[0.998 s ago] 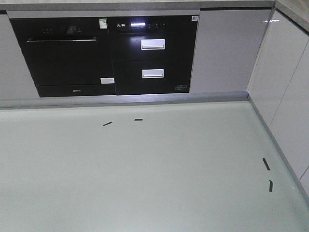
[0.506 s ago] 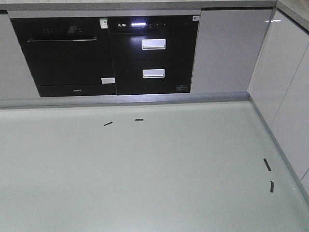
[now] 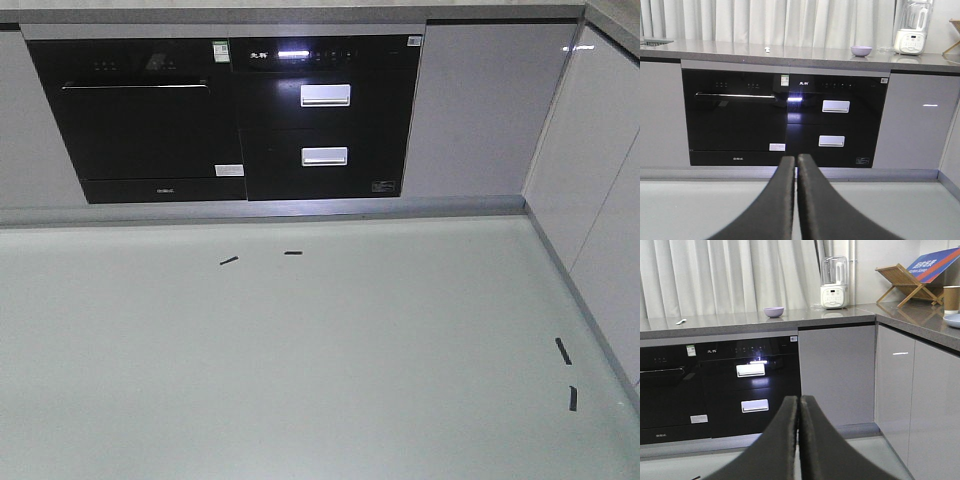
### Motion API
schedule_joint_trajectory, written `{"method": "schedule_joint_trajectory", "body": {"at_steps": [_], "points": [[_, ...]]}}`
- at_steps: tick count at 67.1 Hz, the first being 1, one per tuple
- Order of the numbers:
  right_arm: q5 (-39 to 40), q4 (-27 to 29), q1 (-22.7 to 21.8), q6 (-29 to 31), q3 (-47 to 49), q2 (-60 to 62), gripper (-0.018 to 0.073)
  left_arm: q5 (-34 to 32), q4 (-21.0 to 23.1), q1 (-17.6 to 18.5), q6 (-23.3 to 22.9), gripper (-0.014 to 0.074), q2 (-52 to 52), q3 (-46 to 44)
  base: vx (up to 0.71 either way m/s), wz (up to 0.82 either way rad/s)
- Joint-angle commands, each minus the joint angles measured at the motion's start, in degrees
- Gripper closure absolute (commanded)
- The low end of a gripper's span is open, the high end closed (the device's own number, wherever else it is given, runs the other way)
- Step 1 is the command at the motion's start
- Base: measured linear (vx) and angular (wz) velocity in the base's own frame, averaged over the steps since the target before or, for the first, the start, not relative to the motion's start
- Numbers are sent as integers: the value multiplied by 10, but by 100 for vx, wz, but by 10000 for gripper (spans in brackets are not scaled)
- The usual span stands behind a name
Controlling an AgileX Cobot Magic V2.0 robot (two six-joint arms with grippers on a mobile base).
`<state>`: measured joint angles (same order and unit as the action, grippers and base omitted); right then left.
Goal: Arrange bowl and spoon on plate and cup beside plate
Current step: 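Drive the base forward toward the grey counter with both grippers closed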
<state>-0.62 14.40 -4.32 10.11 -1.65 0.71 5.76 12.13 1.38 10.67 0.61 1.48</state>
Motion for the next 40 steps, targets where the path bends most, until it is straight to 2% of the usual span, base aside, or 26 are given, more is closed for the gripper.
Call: {"method": "schedule_joint_trajectory", "body": {"at_steps": [1, 40], "points": [[42, -4, -3, 5, -5, 5, 561, -47, 1, 2, -4, 603, 9, 15, 8, 2], [42, -4, -3, 5, -5, 5, 561, -47, 1, 2, -4, 603, 9, 15, 9, -2]]}}
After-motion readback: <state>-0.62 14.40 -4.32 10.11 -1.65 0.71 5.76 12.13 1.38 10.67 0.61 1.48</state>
